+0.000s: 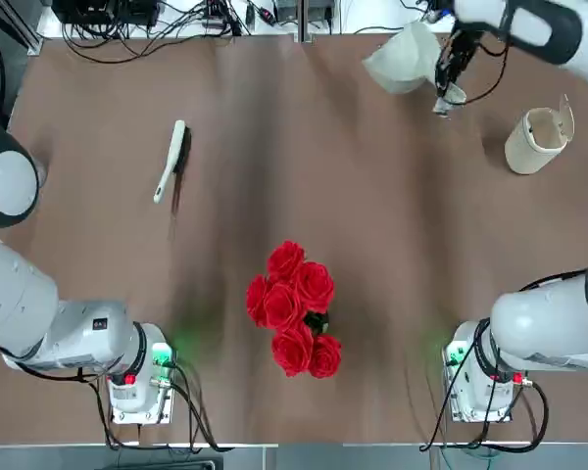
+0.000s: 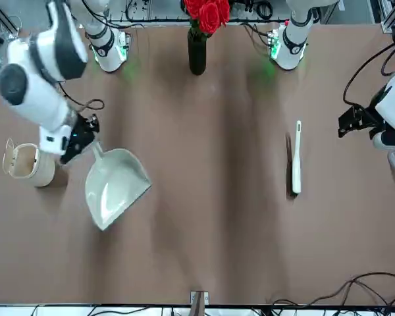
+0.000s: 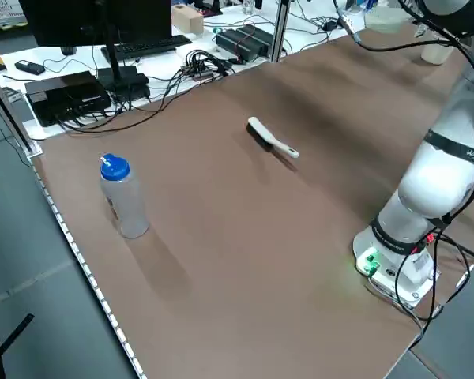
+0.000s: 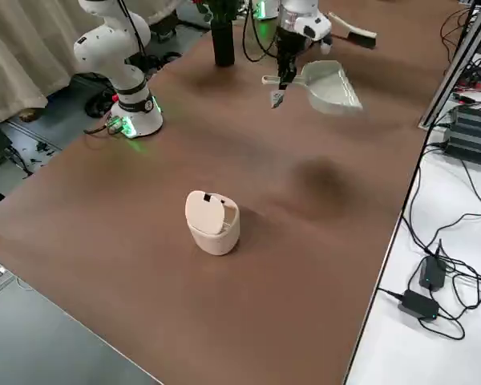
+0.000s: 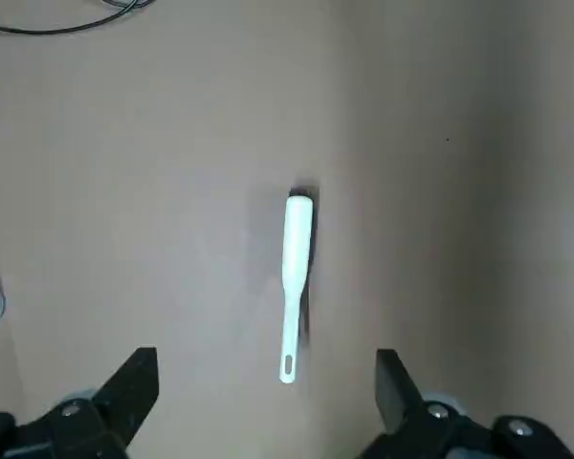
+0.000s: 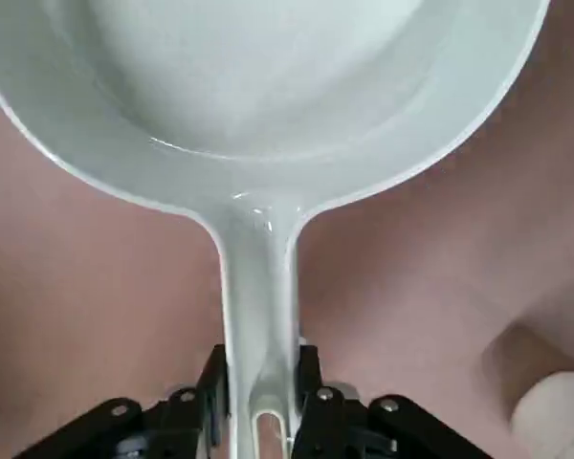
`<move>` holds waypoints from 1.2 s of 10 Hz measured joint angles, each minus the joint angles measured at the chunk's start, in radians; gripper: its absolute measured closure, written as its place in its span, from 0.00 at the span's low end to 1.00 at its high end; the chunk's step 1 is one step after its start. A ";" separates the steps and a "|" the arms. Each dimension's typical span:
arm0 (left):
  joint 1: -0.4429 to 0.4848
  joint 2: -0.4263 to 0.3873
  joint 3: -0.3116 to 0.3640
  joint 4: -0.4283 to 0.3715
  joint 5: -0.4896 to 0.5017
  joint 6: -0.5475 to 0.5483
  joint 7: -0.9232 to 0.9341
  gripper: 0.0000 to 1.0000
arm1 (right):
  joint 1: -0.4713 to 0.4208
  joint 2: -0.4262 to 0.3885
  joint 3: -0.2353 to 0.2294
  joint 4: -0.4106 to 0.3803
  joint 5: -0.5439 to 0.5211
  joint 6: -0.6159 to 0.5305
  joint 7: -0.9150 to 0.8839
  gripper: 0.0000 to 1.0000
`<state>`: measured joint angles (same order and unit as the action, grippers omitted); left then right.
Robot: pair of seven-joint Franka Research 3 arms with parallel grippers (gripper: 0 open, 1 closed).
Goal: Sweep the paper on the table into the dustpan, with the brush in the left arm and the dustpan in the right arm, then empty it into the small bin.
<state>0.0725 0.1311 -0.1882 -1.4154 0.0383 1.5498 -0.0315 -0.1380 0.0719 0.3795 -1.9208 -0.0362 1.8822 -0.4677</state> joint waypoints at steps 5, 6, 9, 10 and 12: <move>0.000 0.000 0.000 0.000 0.000 0.000 0.000 0.00 | 0.006 0.002 0.033 -0.174 -0.157 0.228 -0.290 0.67; 0.000 0.000 0.000 0.000 0.000 0.000 0.000 0.00 | 0.009 0.002 0.056 -0.210 -0.200 0.267 -0.290 0.67; 0.000 0.000 0.000 0.000 0.000 0.000 0.000 0.00 | 0.014 0.004 0.085 -0.293 -0.326 0.353 -0.468 0.67; 0.000 0.000 0.000 0.000 0.000 0.000 0.000 0.00 | 0.014 0.006 0.089 -0.308 -0.329 0.355 -0.522 0.67; 0.000 0.000 0.000 0.000 0.000 0.000 0.000 0.00 | 0.014 0.031 0.091 -0.326 -0.333 0.357 -0.558 0.67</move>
<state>0.0727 0.1310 -0.1883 -1.4152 0.0383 1.5498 -0.0315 -0.1238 0.1027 0.4708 -2.2463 -0.3693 2.2397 -1.0253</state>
